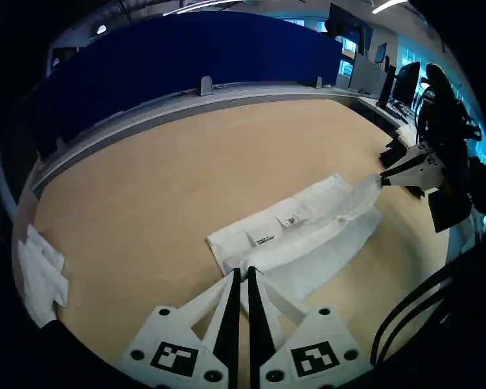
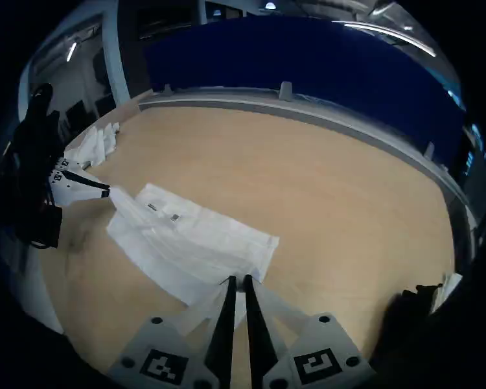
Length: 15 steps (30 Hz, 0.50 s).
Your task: Fold towel
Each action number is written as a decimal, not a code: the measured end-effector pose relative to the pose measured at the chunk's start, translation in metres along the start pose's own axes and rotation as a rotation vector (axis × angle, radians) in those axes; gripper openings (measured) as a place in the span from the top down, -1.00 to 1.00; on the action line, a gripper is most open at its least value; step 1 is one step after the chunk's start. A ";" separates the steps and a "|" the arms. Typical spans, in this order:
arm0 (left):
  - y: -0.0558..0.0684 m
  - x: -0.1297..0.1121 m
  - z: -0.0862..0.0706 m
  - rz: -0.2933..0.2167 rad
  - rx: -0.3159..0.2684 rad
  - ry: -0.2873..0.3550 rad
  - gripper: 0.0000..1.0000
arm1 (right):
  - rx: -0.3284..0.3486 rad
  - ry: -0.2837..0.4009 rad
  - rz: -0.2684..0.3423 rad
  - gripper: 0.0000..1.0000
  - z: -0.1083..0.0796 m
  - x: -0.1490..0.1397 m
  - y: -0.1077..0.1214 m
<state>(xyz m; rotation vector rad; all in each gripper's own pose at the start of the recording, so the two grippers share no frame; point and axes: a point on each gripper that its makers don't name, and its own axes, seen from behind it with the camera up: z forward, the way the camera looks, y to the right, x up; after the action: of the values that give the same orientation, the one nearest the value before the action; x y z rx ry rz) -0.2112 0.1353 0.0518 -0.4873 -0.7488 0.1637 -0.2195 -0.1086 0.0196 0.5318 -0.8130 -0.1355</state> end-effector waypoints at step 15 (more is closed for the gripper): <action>-0.014 -0.006 0.027 0.026 0.044 -0.023 0.79 | -0.020 -0.012 0.001 0.79 0.022 0.002 0.005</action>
<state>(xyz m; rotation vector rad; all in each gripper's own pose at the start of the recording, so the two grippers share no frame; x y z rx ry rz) -0.2350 0.1309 0.0718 -0.4538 -0.7597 0.2101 -0.2345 -0.1135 0.0366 0.5126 -0.8223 -0.1458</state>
